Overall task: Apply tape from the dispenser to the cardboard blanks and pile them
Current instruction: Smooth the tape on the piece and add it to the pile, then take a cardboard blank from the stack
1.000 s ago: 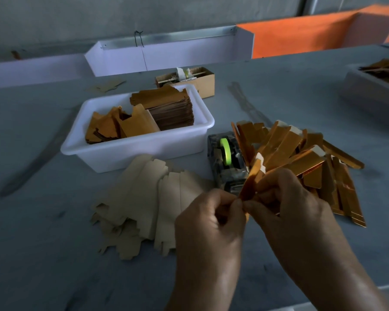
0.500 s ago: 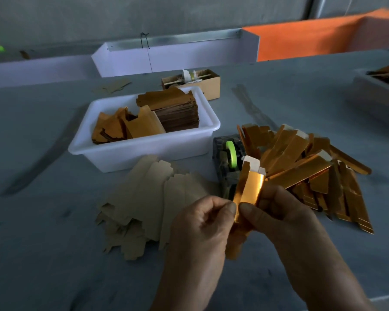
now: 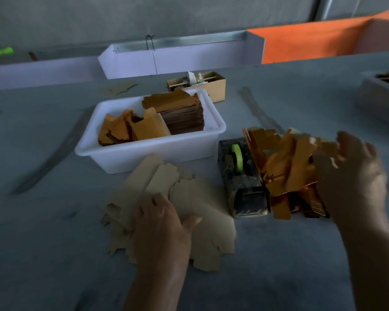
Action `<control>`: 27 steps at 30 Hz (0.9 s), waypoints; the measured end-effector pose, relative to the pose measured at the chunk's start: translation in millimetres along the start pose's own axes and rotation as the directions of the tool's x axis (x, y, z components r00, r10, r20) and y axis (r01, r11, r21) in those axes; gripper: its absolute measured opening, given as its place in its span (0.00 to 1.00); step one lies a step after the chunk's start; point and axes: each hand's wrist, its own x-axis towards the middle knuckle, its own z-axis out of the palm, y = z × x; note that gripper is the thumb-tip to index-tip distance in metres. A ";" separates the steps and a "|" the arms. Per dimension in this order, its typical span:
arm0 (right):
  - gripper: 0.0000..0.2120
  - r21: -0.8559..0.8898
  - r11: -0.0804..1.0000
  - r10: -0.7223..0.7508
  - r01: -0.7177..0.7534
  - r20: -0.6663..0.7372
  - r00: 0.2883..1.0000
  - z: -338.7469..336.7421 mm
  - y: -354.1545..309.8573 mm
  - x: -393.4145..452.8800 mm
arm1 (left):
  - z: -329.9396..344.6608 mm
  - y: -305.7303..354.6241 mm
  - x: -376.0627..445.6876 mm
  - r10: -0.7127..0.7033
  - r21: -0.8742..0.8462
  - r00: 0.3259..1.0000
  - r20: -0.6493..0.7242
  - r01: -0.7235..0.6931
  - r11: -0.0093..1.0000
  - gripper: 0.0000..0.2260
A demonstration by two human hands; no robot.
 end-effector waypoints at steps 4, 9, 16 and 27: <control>0.18 0.046 0.996 -0.070 0.071 -0.020 0.997 2.1 5.3 -31.4 | -0.7 -6.4 13.1 -0.071 -0.338 0.997 0.034 0.078 0.938 0.18; 0.16 0.088 0.991 -0.111 0.104 0.077 0.991 4.1 12.6 -55.4 | -5.0 -16.3 20.5 -0.081 -0.416 0.997 0.001 0.074 0.907 0.09; 0.08 0.226 0.957 -0.198 0.182 0.051 0.979 -2.1 1.0 -73.5 | -16.7 -15.4 12.7 -0.082 -0.477 0.984 -0.161 -0.004 0.879 0.08; 0.18 0.245 0.968 -0.113 -0.048 0.604 0.789 40.9 -18.3 -115.5 | -12.4 -21.8 9.3 -0.116 -0.792 0.991 0.060 0.118 0.599 0.06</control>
